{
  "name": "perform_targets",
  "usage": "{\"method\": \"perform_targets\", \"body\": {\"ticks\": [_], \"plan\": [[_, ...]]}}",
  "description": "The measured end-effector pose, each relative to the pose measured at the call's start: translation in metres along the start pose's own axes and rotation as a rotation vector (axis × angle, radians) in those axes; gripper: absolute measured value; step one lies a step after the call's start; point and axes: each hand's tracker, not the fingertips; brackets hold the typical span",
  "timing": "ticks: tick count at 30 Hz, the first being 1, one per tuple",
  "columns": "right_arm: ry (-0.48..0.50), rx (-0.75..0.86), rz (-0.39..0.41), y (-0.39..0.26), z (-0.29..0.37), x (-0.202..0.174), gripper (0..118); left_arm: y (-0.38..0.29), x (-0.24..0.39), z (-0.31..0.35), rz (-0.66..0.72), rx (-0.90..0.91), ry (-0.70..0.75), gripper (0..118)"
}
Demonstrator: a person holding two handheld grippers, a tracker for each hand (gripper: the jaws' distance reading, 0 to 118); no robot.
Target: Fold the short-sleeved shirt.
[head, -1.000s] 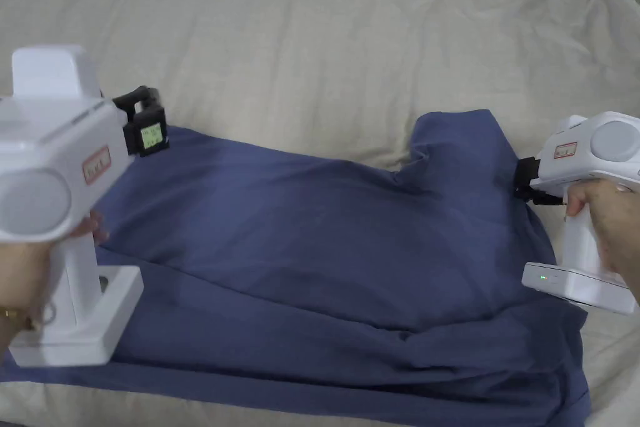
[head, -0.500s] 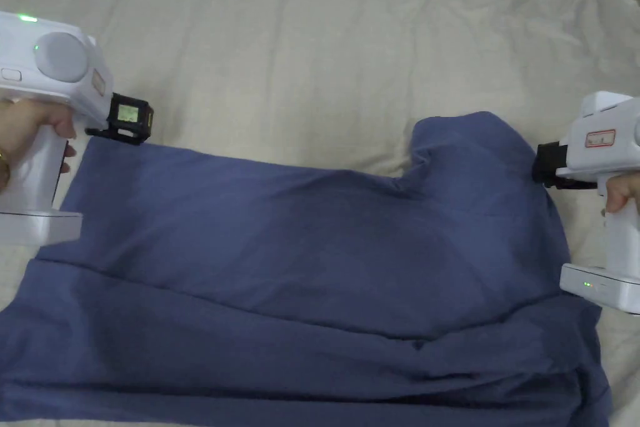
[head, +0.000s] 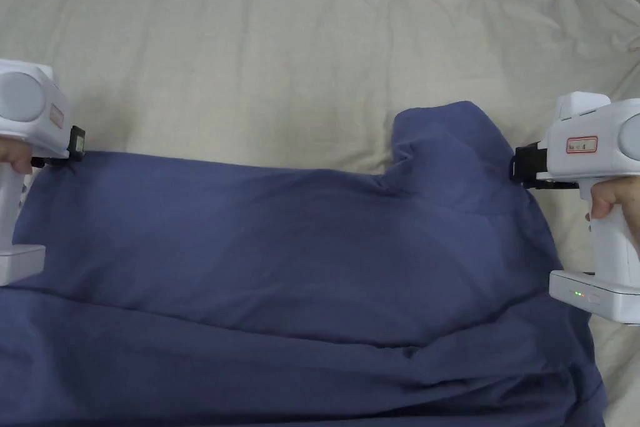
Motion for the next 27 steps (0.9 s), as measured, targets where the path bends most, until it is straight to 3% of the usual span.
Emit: {"method": "perform_targets", "body": {"ticks": [3, 7, 16, 20, 27], "plan": [[0.001, 0.002, -0.015, -0.003, 0.003, 0.000, 1, -0.003, -0.001, 0.008, -0.015, 0.029, 0.005, 0], [-0.001, 0.018, -0.027, -0.004, 0.017, 0.003, 1, -0.002, -0.016, 0.040, 0.064, 0.142, -0.042, 0], [-0.002, 0.136, -0.046, -0.025, 0.098, 0.013, 1, -0.039, -0.063, 0.126, 0.119, 0.283, -0.087, 0], [-0.010, 0.190, -0.042, -0.058, 0.138, 0.019, 1, -0.079, -0.082, 0.154, 0.136, 0.317, -0.115, 0], [0.022, 0.204, -0.111, -0.142, 0.175, 0.039, 1, -0.170, -0.083, 0.181, 0.161, 0.312, -0.145, 0]]}}
